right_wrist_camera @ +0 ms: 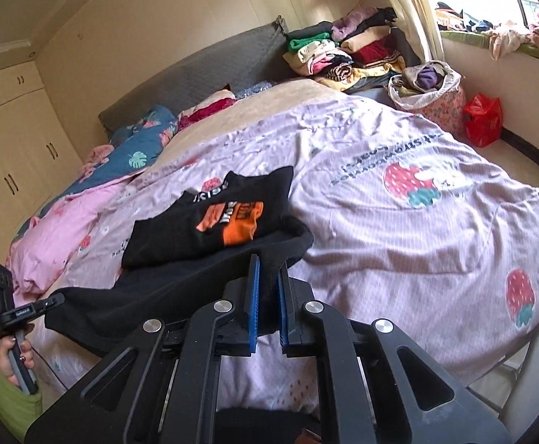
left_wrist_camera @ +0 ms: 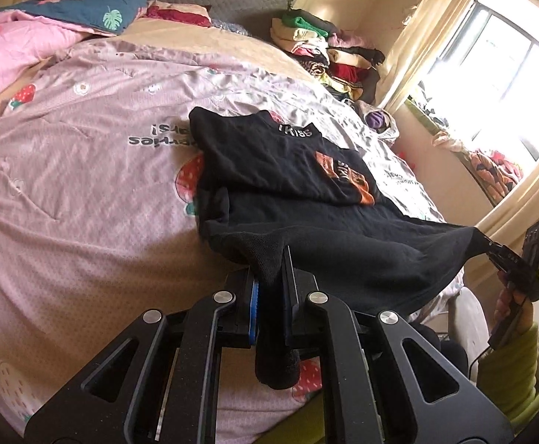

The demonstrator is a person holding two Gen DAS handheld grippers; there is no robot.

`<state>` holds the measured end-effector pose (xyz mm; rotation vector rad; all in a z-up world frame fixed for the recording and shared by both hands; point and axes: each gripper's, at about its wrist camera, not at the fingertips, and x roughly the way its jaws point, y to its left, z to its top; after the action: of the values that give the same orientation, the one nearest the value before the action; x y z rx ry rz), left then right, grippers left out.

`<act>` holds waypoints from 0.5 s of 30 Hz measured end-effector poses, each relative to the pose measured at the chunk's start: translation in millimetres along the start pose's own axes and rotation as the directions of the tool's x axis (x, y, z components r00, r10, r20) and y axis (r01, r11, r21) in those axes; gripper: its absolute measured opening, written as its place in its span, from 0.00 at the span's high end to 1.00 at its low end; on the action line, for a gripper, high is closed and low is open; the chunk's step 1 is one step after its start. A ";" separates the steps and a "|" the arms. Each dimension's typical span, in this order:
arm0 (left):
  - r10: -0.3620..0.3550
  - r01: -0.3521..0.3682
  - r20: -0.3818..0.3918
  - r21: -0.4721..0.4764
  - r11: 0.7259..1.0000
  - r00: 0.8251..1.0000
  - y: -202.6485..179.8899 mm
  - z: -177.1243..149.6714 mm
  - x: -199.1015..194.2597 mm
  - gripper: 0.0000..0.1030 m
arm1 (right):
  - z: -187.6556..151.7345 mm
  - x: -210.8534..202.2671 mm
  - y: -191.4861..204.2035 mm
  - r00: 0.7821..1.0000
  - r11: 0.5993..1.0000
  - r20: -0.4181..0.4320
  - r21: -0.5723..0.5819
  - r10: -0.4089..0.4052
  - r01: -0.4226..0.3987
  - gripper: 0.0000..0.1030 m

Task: Fold small clothes
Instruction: 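Lift the hem with both grippers and fold it over toward the collar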

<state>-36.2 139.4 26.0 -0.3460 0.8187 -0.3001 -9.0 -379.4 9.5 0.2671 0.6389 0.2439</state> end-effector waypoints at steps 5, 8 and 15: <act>0.004 -0.004 0.009 -0.010 1.000 1.000 4.2 6.2 4.4 0.97 | 7.6 5.6 5.0 1.000 1.000 0.007 -0.013 -0.014 0.014 0.93; 0.007 -0.007 0.024 -0.011 1.000 1.000 5.5 11.0 6.7 0.97 | 11.4 10.4 6.4 1.000 1.000 0.011 -0.014 -0.027 0.027 0.93; 0.006 -0.004 0.048 -0.025 1.000 0.999 9.0 22.9 15.2 0.97 | 19.1 21.1 5.1 0.999 0.999 0.008 -0.017 -0.048 0.048 0.93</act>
<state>-7.9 145.8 26.8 -0.3733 0.7761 -0.2759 18.4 -371.4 14.2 0.2355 0.6349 0.2021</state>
